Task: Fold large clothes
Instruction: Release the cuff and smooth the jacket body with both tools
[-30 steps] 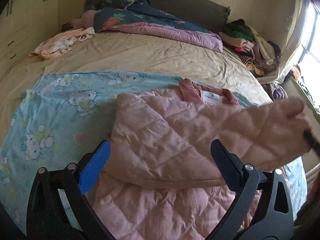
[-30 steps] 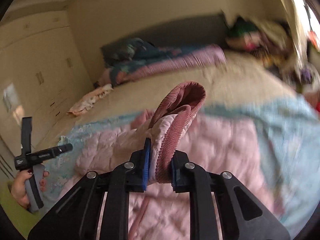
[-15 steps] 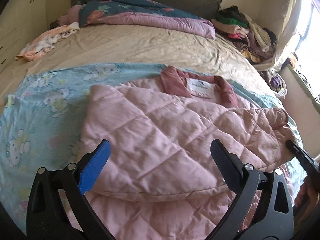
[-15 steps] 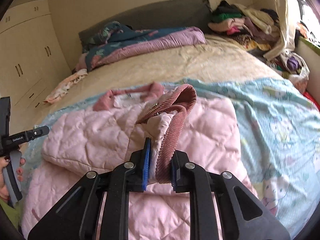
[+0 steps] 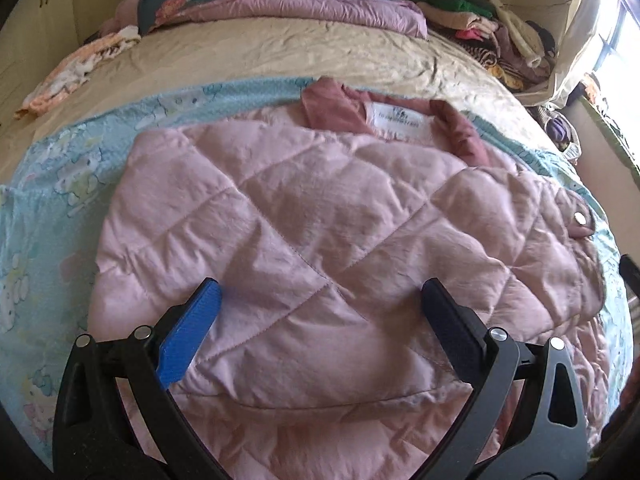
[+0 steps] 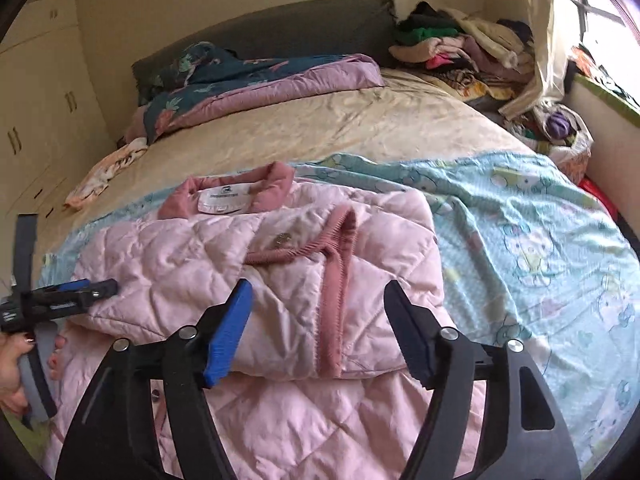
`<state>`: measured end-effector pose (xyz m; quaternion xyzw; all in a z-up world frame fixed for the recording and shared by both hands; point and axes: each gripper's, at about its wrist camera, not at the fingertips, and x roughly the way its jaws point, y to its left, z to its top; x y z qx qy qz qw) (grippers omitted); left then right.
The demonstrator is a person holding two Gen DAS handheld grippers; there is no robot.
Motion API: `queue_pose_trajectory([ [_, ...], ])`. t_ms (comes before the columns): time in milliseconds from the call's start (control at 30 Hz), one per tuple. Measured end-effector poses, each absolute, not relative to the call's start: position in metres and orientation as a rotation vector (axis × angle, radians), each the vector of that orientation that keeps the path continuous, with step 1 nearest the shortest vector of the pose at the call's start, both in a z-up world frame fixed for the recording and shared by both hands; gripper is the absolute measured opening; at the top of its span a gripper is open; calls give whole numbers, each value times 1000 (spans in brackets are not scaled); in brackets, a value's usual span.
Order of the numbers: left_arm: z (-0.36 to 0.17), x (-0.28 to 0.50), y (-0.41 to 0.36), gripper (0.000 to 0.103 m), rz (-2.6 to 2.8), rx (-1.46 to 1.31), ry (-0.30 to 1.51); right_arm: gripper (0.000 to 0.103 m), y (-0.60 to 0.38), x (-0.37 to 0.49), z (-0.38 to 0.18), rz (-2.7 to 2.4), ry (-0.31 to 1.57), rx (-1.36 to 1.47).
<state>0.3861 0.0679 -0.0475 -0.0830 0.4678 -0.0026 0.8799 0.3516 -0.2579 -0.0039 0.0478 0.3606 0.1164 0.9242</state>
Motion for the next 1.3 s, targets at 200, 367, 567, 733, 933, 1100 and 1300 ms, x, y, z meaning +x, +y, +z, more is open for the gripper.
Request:
queue_pose_trajectory([
  [200, -65, 391, 80, 95, -13, -230, 980, 69, -208, 364, 5, 339, 755, -38],
  [367, -68, 393, 80, 95, -16, -227, 978, 83, -161, 386, -12, 388, 824, -151],
  [567, -65, 391, 78, 95, -14, -203, 974, 87, -152, 415, -65, 342, 989, -140],
  [733, -58, 383, 77, 95, -1, -190, 968, 89, -149, 415, -78, 326, 966, -135],
  [933, -43, 370, 78, 95, 11, -204, 957, 90, -153, 405, -64, 328, 949, -98],
  [1100, -26, 356, 79, 95, 6, -209, 931, 94, -165, 382, -37, 342, 901, -3],
  [1300, -4, 340, 78, 95, 2, -216, 893, 96, -175, 357, -8, 350, 856, 13],
])
